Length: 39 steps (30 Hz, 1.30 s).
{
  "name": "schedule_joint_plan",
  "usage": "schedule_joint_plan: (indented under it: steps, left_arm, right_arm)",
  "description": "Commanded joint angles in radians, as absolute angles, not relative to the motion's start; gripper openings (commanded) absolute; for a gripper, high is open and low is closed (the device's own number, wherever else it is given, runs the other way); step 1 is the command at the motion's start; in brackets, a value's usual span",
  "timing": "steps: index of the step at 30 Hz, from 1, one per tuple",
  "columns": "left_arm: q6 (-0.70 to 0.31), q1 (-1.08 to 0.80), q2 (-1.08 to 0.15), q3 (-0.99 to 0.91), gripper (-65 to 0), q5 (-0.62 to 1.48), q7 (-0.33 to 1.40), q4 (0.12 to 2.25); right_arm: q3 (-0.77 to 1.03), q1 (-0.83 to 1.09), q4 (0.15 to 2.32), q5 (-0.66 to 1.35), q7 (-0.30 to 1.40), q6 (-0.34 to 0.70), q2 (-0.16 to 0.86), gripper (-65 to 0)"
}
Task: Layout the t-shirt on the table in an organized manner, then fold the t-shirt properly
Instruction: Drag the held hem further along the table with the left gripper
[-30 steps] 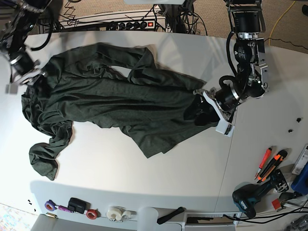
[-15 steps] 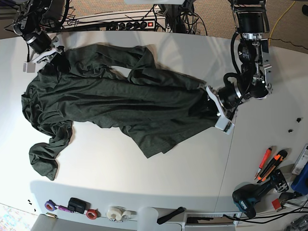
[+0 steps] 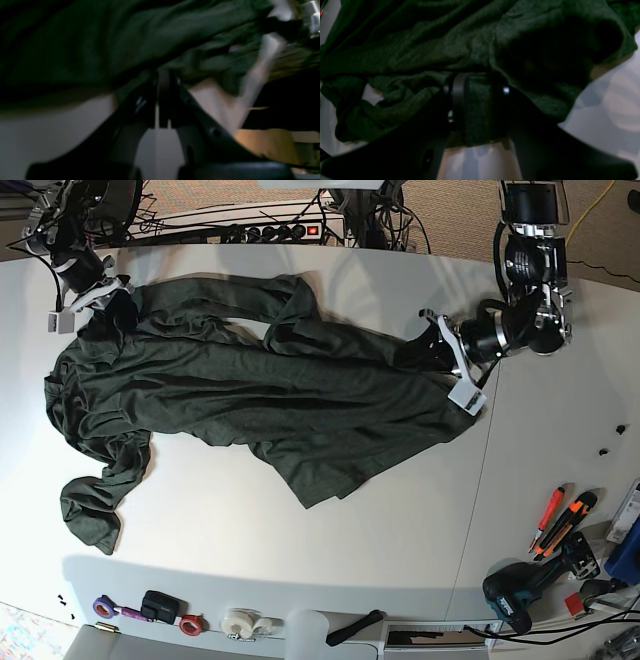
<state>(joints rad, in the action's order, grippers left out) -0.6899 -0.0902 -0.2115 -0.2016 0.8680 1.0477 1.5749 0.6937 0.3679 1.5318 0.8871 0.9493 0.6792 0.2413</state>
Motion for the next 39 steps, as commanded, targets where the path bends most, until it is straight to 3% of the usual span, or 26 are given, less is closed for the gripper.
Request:
schedule_joint_plan:
  steps: [1,5,8,13,25,39]
  left_arm:
    - [-0.698,-0.078,-0.216,-0.195,-65.0,0.866,0.997,1.589]
    - [-0.693,-0.078,-0.216,-0.143,-65.0,0.736,0.91,1.588]
    - [-0.625,-0.078,-0.216,-0.087,-65.0,0.641,0.86,1.588]
    - [-0.556,-0.091,-0.219,-0.035,-65.0,0.526,0.899,1.588]
    - [-0.513,-0.209,-0.389,-0.049,-65.0,0.598,0.965,1.589]
    - [-0.551,-0.354,-0.395,-0.229,-65.0,0.652,1.043,1.64]
  right_arm:
    - [0.7,0.368,1.546,0.877,0.948,0.68,0.258,-47.4]
    - [0.7,0.369,1.546,0.876,0.95,0.68,0.258,-47.4]
    - [0.7,0.368,1.546,0.877,0.95,0.68,0.258,-47.4]
    - [0.701,0.368,1.546,0.87,0.95,0.68,0.264,-47.4]
    - [0.701,0.368,1.546,0.87,0.931,0.679,0.266,-47.4]
    - [0.701,0.368,1.546,0.81,0.896,0.638,0.266,-47.4]
